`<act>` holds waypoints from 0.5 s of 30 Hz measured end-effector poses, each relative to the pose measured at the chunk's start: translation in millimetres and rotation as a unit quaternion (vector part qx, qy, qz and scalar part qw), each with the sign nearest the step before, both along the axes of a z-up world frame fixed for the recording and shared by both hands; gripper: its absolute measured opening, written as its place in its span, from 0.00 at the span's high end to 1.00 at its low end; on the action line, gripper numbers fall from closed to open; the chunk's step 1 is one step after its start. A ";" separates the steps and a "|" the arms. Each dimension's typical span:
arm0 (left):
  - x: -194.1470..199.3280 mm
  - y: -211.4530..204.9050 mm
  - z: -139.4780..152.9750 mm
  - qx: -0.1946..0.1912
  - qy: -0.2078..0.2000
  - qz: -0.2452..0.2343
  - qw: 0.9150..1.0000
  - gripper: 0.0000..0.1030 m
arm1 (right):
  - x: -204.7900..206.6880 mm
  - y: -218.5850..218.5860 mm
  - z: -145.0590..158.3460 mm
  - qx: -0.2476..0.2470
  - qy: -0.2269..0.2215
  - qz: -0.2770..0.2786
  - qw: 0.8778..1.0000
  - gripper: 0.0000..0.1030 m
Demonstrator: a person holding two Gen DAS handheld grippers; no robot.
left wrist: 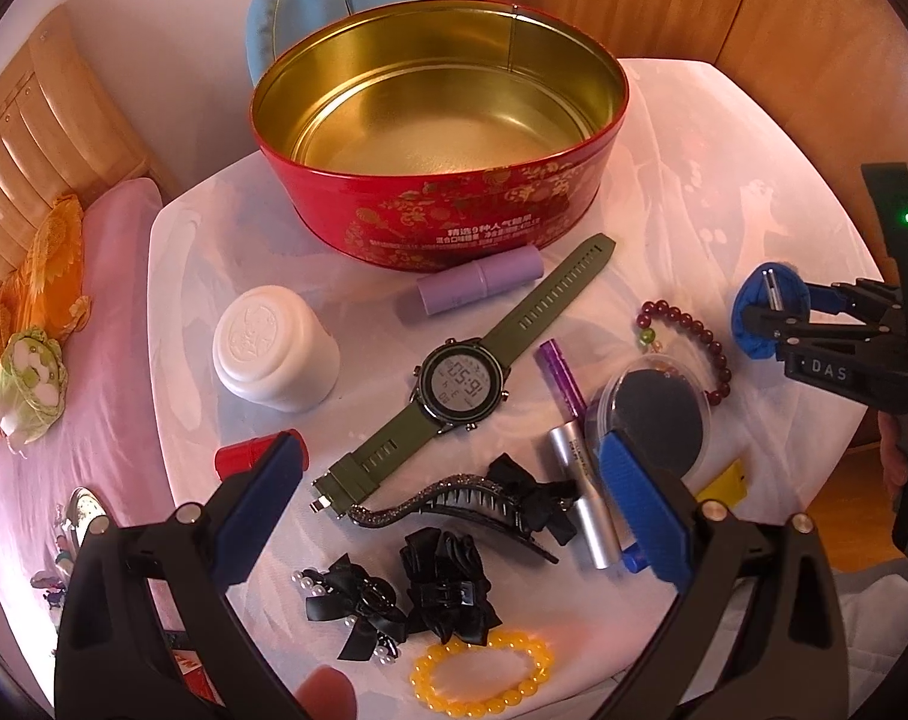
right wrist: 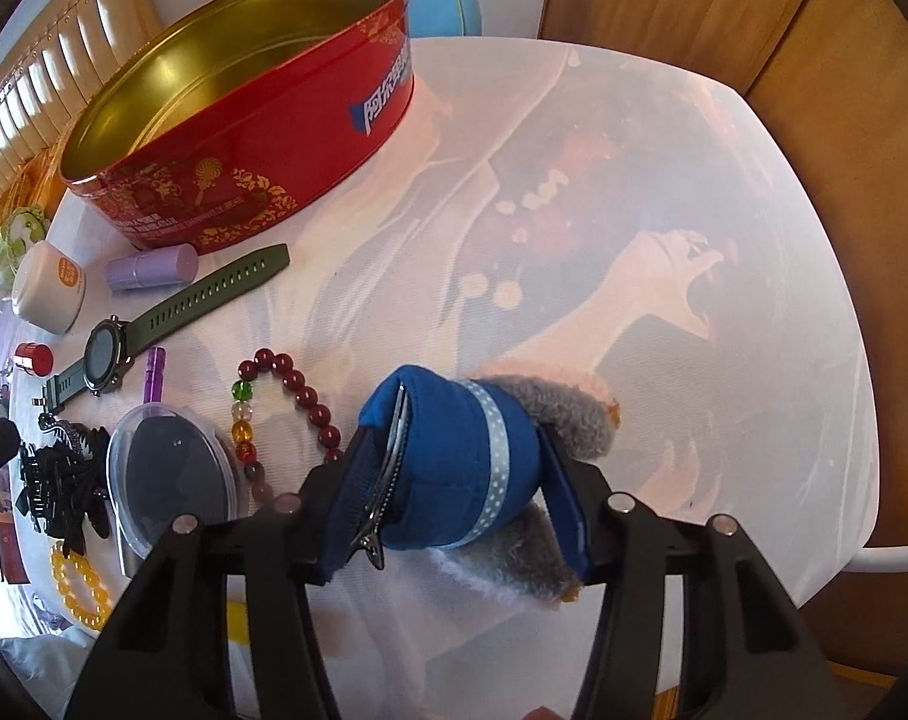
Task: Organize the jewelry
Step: 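Carry the blue pouch over the red tin and release it inside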
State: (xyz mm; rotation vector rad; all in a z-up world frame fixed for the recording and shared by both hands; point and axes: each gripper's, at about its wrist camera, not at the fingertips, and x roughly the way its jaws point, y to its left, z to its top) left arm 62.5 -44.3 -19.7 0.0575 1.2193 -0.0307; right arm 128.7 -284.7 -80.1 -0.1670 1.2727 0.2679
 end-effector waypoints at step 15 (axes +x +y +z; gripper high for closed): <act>-14.8 66.2 23.9 0.005 -0.081 0.085 0.993 0.07 | 17.3 99.7 116.6 0.075 -0.130 0.113 0.982 0.46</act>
